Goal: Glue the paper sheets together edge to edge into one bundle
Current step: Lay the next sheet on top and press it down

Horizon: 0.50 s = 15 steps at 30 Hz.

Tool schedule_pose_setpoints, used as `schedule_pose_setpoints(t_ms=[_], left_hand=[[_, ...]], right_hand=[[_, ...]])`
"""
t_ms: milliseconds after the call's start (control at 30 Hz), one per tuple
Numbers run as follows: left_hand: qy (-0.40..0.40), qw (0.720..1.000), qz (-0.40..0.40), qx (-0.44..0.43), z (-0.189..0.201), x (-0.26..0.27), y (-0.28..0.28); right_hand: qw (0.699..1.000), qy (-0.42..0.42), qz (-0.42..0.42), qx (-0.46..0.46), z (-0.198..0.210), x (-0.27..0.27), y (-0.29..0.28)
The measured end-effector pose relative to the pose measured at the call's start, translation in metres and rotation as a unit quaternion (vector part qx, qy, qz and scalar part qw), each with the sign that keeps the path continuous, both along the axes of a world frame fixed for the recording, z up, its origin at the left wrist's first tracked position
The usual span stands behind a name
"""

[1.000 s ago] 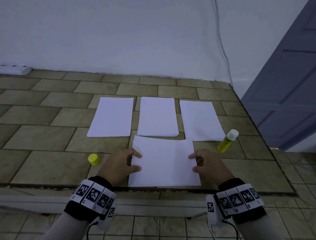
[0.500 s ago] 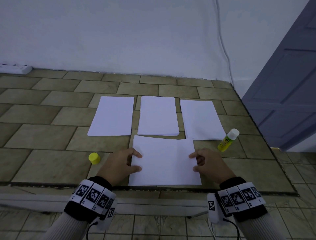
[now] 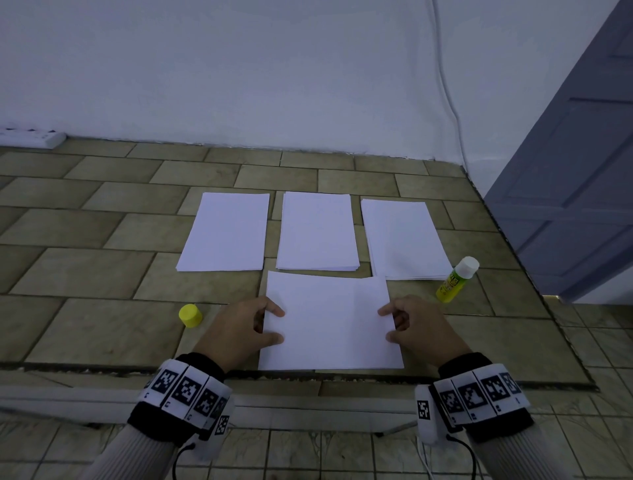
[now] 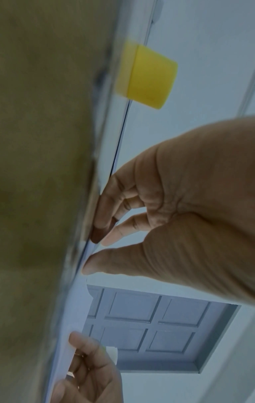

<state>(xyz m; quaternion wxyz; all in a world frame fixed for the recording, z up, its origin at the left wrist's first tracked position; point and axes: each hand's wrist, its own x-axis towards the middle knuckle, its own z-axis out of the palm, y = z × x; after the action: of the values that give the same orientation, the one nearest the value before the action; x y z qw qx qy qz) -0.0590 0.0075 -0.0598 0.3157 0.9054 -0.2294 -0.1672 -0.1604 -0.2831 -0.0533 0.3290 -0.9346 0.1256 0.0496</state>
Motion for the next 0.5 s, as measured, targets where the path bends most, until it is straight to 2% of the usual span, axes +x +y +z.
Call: schedule_pose_setpoints(t_ms=[300,400,500], left_hand=[[0.007,1.0,0.004,-0.011,-0.0002,0.0,0.0013],[-0.012,0.999,-0.004,0.039,0.0007,0.0007,0.0005],[-0.087,0.99,-0.017,0.113,-0.0016,-0.0007,-0.0031]], right_hand=[[1.0,0.011,0.002,-0.017,-0.0009,0.0016,0.0017],[0.999,0.021,0.007,-0.042,-0.003,0.0015,0.0024],[0.995,0.036,0.022,-0.088,-0.0021,0.001,0.0037]])
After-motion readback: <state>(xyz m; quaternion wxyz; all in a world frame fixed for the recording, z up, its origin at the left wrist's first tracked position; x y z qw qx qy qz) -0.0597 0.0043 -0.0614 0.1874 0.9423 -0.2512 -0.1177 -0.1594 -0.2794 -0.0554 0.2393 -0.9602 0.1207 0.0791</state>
